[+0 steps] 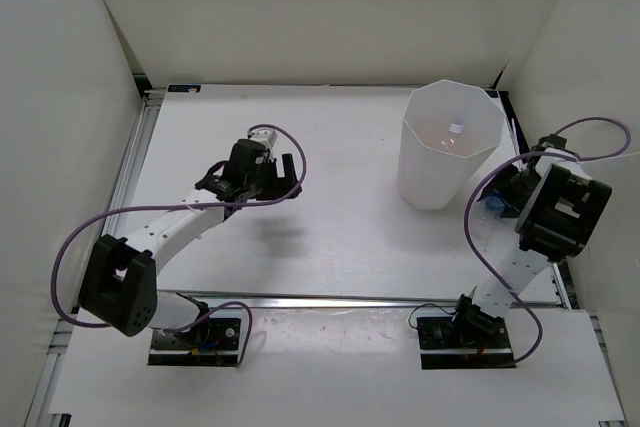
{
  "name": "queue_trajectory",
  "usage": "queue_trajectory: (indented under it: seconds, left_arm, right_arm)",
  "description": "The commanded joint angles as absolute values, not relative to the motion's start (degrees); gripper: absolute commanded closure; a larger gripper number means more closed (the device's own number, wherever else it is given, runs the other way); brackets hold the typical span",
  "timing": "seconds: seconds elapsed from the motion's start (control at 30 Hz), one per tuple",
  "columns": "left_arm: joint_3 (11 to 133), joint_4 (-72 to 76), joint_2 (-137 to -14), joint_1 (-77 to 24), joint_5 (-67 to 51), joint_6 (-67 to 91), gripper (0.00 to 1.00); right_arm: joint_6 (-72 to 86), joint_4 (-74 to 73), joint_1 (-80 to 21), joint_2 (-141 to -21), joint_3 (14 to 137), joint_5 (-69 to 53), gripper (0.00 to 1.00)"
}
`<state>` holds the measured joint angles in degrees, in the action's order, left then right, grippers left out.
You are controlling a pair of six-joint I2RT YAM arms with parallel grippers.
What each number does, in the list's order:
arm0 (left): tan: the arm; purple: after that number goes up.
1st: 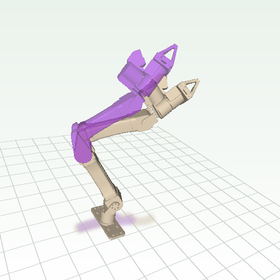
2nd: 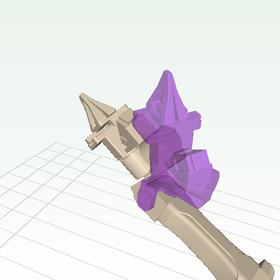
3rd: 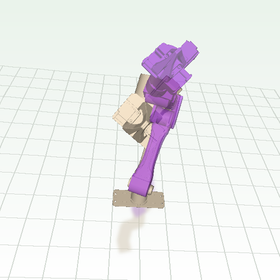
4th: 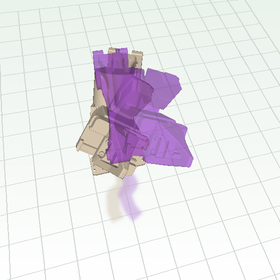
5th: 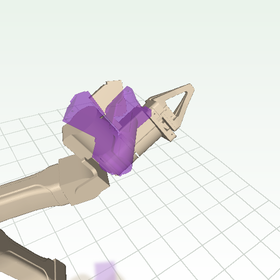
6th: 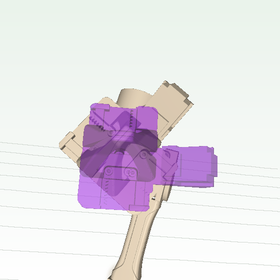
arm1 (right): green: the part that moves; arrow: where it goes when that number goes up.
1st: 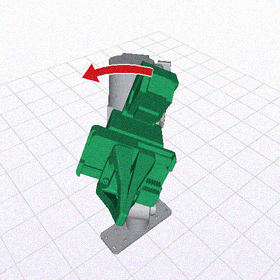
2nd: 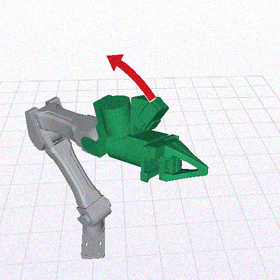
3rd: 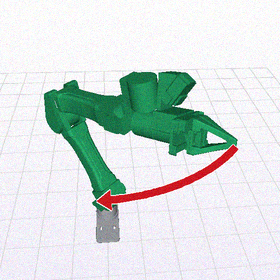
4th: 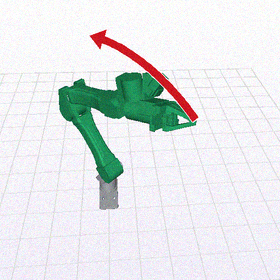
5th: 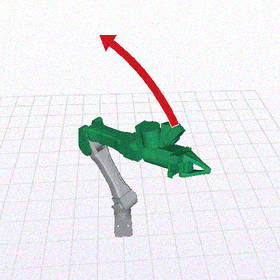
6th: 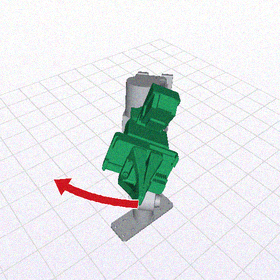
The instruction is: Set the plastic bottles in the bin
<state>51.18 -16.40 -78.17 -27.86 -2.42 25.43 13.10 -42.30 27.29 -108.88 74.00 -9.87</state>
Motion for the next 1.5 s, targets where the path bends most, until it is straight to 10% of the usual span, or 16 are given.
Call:
queue_trajectory:
  seconds: [0.0,0.3,0.73,1.03,1.33,1.47]
  left_arm:
    - [55.4,-16.3,-78.5,-27.5,-3.8,24.4,0.0]
    - [63.8,-16.3,-84.0,-27.5,-5.4,23.9,0.0]
    - [71.0,-16.8,-92.3,-26.5,-8.3,25.7,0.0]
    - [75.5,-16.8,-96.3,-24.5,-13.0,25.8,0.0]
    - [75.9,-16.8,-94.6,-23.9,-13.0,24.0,0.0]
    - [73.7,-16.8,-92.6,-23.9,-11.3,22.7,0.0]
  right_arm:
    - [17.8,-43.7,27.7,-103.4,72.9,-6.9,0.52]
    - [36.3,-48.0,26.3,-79.7,64.4,3.6,0.83]
    - [51.5,-61.4,21.3,-55.8,76.6,-1.9,0.87]
    - [47.3,-50.7,12.3,-66.6,99.8,-3.1,0.86]
    - [30.6,-45.7,-5.0,-89.0,116.5,12.5,0.52]
    - [29.9,-49.7,-7.5,-90.9,118.8,16.4,0.0]
